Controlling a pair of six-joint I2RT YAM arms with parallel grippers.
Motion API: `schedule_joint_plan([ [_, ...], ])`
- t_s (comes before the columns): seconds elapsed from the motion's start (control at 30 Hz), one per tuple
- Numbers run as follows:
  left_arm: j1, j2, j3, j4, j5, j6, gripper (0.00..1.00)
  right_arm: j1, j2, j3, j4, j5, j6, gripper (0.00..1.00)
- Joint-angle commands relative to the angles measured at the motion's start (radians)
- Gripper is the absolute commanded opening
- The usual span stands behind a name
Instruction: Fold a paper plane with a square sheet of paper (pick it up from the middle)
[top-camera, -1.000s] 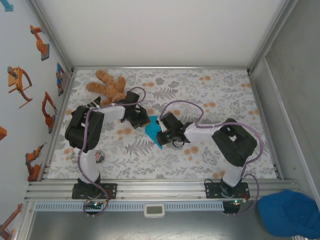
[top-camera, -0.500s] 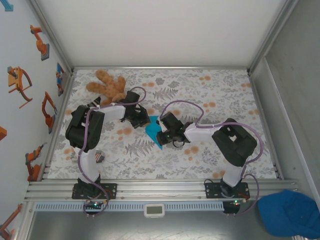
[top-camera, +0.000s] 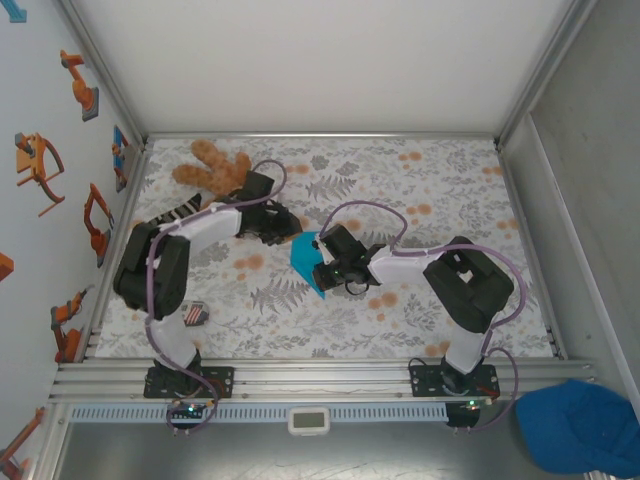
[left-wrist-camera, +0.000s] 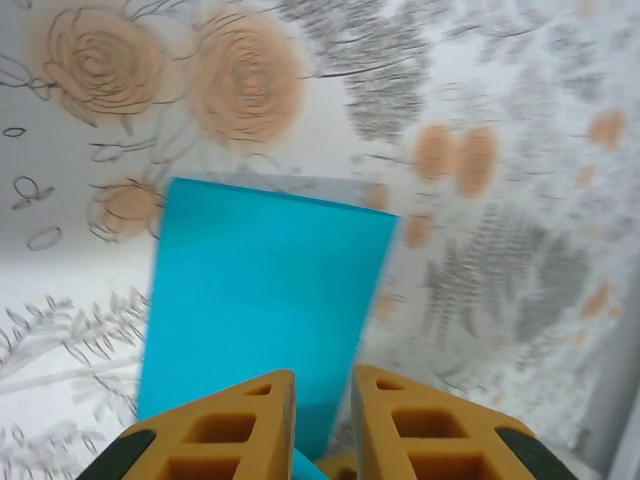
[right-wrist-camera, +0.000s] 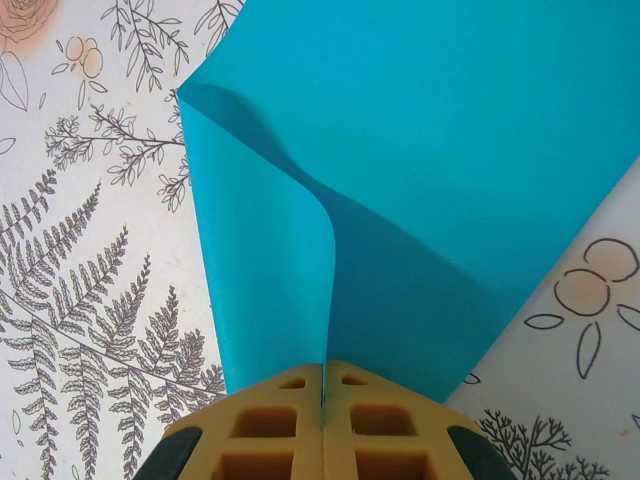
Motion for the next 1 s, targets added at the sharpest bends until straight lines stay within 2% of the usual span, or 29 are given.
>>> schedule_joint_plan([
  [0.0,-0.035,-0.077,-0.113,0.114,0.038,-0.098,0.21,-0.006,0.023,-0.008,-0.055,0.012,-0.004,0.00],
  [0.17,-0.088,-0.104,-0.238,0.198,0.031,-0.182,0.16,-0.007,0.029,-0.009,-0.057,0.003,-0.001,0.00],
  [0.33,-0.112,-0.068,-0.263,0.229,0.053,-0.198,0.10,-0.009,0.024,-0.009,-0.057,0.009,0.002,0.00],
  [0.97,-0.129,-0.008,-0.302,0.213,0.034,-0.200,0.08,-0.014,0.017,-0.005,-0.063,0.015,0.000,0.00],
])
